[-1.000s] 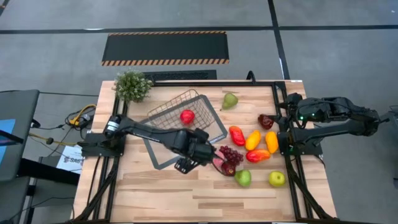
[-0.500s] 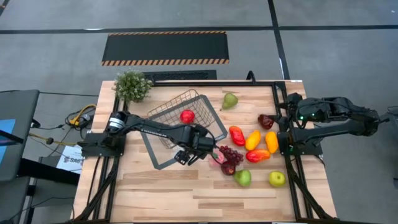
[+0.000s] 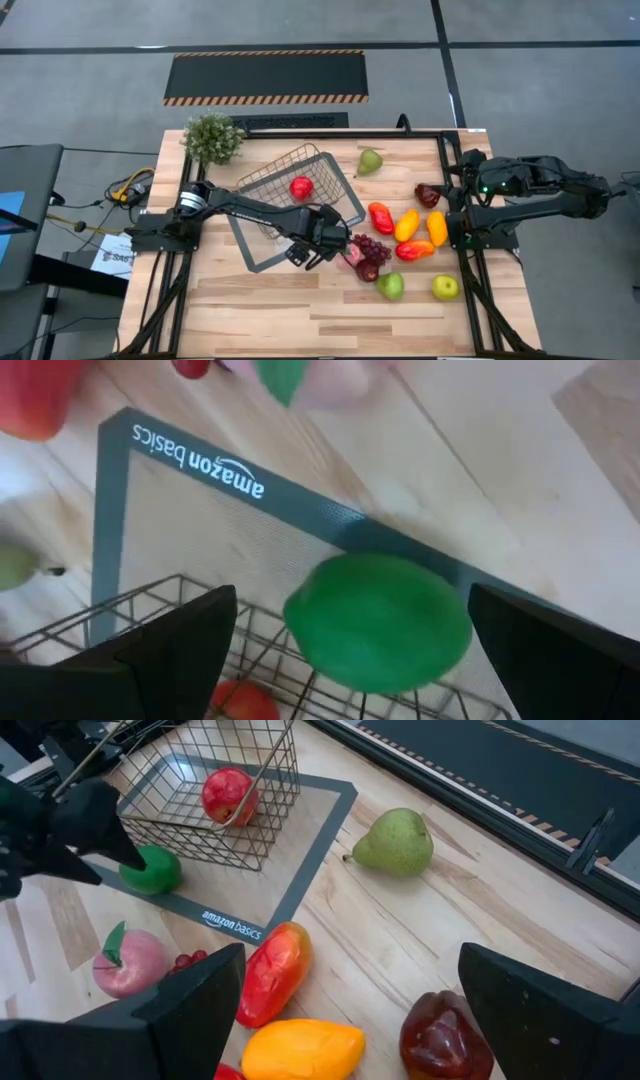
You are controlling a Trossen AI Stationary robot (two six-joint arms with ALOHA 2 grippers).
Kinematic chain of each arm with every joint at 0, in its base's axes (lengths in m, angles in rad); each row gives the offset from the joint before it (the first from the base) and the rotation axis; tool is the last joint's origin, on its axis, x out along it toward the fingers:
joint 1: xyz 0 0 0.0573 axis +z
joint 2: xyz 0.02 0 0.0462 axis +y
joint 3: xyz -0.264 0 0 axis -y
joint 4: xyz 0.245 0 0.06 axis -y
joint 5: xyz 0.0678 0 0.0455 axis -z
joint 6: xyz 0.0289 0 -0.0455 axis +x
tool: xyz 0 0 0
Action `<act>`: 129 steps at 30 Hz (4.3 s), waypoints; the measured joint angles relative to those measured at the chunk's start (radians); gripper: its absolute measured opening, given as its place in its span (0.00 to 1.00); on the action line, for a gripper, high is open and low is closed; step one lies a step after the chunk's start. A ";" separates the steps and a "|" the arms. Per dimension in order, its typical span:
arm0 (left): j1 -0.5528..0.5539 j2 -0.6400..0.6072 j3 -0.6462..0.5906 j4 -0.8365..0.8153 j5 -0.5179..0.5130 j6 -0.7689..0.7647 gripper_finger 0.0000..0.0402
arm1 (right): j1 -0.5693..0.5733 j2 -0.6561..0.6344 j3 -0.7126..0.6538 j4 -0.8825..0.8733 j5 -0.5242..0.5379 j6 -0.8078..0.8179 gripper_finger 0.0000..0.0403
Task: Build produce basket
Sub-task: Put the green lime into the gold wire basket
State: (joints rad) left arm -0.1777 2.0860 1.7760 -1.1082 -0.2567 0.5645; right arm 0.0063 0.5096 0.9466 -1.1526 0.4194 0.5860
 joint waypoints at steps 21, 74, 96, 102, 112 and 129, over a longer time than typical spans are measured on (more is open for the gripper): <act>-0.013 0.012 0.001 -0.030 -0.078 -0.109 0.96 | 0.000 0.000 0.000 -0.003 0.000 -0.001 0.96; -0.173 0.181 0.261 -0.160 0.020 -1.059 0.96 | 0.000 -0.001 0.000 -0.031 -0.029 -0.019 0.96; -0.316 0.119 0.247 -0.461 -0.023 -2.284 0.96 | 0.000 -0.001 0.000 -0.046 -0.029 -0.018 0.96; -0.330 0.119 0.187 -0.459 -0.004 -2.455 0.96 | 0.000 -0.001 0.000 -0.045 -0.029 -0.018 0.96; -0.366 0.117 0.037 -0.462 0.092 -2.834 0.96 | 0.000 0.000 0.000 -0.044 -0.028 -0.018 0.96; -0.299 0.116 -0.199 -0.210 -0.065 -2.785 0.91 | 0.000 0.000 0.000 -0.044 -0.028 -0.018 0.96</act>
State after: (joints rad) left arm -0.4770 2.2022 1.5771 -1.3180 -0.3219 -2.2207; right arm 0.0059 0.5091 0.9466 -1.1965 0.3912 0.5682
